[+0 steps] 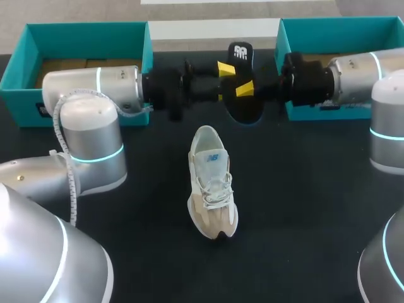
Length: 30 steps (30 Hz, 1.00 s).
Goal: Take the shoe out of the shoebox, open the shoe tongue, remove and reinsert the insole, then place the shoe into the shoebox
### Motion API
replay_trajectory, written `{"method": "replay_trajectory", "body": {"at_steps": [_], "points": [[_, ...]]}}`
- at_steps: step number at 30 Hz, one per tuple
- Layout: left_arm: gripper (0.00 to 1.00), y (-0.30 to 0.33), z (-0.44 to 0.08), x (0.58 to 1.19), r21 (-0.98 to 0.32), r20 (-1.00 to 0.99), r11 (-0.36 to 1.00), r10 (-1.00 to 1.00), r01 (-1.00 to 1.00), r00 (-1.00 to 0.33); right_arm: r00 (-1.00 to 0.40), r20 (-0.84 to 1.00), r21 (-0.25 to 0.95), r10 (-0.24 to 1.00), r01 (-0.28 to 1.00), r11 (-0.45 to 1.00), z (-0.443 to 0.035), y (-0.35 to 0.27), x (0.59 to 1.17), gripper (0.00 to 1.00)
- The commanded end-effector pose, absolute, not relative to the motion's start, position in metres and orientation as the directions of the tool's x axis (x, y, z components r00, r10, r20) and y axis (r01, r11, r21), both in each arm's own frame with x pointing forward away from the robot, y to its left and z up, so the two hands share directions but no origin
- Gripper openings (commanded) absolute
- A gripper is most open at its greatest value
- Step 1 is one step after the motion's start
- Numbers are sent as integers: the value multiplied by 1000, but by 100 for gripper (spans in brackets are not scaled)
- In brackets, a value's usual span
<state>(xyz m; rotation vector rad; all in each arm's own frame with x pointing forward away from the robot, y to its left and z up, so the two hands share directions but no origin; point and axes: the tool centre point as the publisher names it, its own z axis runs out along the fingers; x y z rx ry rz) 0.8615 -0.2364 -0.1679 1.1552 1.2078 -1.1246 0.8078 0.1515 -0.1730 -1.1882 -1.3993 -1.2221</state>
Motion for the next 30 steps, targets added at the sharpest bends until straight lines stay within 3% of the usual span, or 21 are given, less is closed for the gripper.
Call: {"method": "replay_trajectory", "body": {"at_steps": [1, 7, 21, 30], "points": [[100, -207, -156, 852, -33, -998, 95, 41, 995, -37, -211, 972, 210, 108, 977, 23, -165, 148, 809, 0], [100, -174, -154, 852, -224, -971, 139, 54, 965, -233, -369, 921, 376, 127, 926, -36, -159, 144, 816, 0], [100, -117, -179, 837, -606, -779, 247, 8, 756, -627, -591, 792, 606, 152, 792, -74, -150, 147, 822, 0], [100, -110, -194, 834, -622, -750, 285, 50, 729, -660, -619, 773, 632, 140, 770, -87, -145, 147, 822, 0]]}}
